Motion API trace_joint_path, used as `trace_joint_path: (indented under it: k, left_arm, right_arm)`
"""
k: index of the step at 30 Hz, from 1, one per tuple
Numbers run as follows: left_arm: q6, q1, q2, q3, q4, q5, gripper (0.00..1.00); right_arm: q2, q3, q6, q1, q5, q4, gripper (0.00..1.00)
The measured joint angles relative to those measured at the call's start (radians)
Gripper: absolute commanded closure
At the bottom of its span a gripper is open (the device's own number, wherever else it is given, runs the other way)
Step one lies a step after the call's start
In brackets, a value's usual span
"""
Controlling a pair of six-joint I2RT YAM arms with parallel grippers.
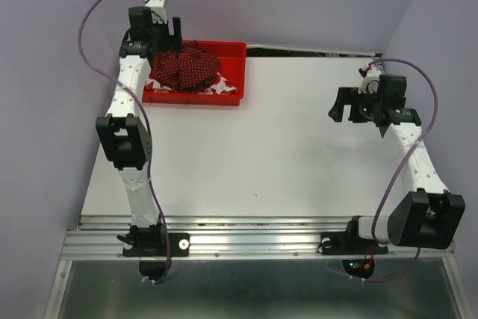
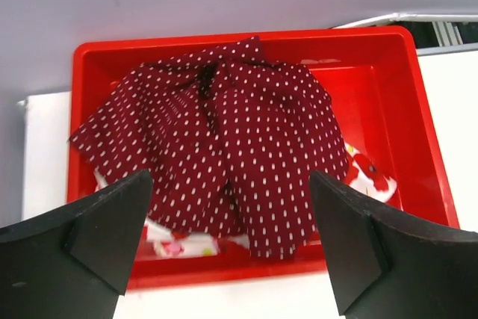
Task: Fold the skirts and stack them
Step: Grab the skirt from the pile
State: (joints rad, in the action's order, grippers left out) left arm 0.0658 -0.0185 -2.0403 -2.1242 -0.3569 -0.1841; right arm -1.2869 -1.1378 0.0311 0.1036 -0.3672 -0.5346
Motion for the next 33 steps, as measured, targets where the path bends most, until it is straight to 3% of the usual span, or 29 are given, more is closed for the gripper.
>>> trace_joint_path:
  k: [13, 16, 17, 19, 21, 22, 24, 30, 33]
  left_arm:
    - [-0.113, -0.004, -0.401, -0.104, 0.109, -0.110, 0.03]
    - [-0.142, -0.006, -0.431, -0.104, 0.118, -0.097, 0.14]
    - [-0.150, -0.006, -0.431, -0.104, 0.123, -0.094, 0.24]
    - [-0.155, -0.007, -0.431, -0.105, 0.135, -0.093, 0.37]
    - [-0.155, -0.007, -0.431, -0.110, 0.145, -0.095, 0.62]
    - [-0.151, -0.007, -0.430, -0.111, 0.148, -0.101, 0.79]
    - [-0.148, -0.007, -0.429, -0.111, 0.150, -0.113, 0.99]
    - [-0.145, -0.008, -0.342, -0.114, 0.124, -0.162, 1.00]
    - [-0.141, -0.013, -0.189, -0.119, 0.122, -0.195, 1.00]
  right_arm:
    - [-0.053, 0.000, 0.008, 0.000, 0.027, -0.004, 0.00]
    - [-0.053, 0.000, 0.010, 0.000, 0.028, -0.004, 0.00]
    - [-0.053, 0.000, 0.010, 0.000, 0.028, -0.004, 0.00]
    - [-0.053, 0.000, 0.010, 0.000, 0.028, -0.004, 0.00]
    - [-0.053, 0.000, 0.010, 0.000, 0.028, -0.004, 0.00]
    - [-0.053, 0.000, 0.010, 0.000, 0.028, -0.004, 0.00]
    - [-0.053, 0.000, 0.010, 0.000, 0.027, -0.004, 0.00]
    - [-0.053, -0.003, 0.008, 0.000, 0.021, -0.006, 0.00]
    - [-0.053, -0.028, 0.003, 0.000, 0.011, -0.010, 0.00]
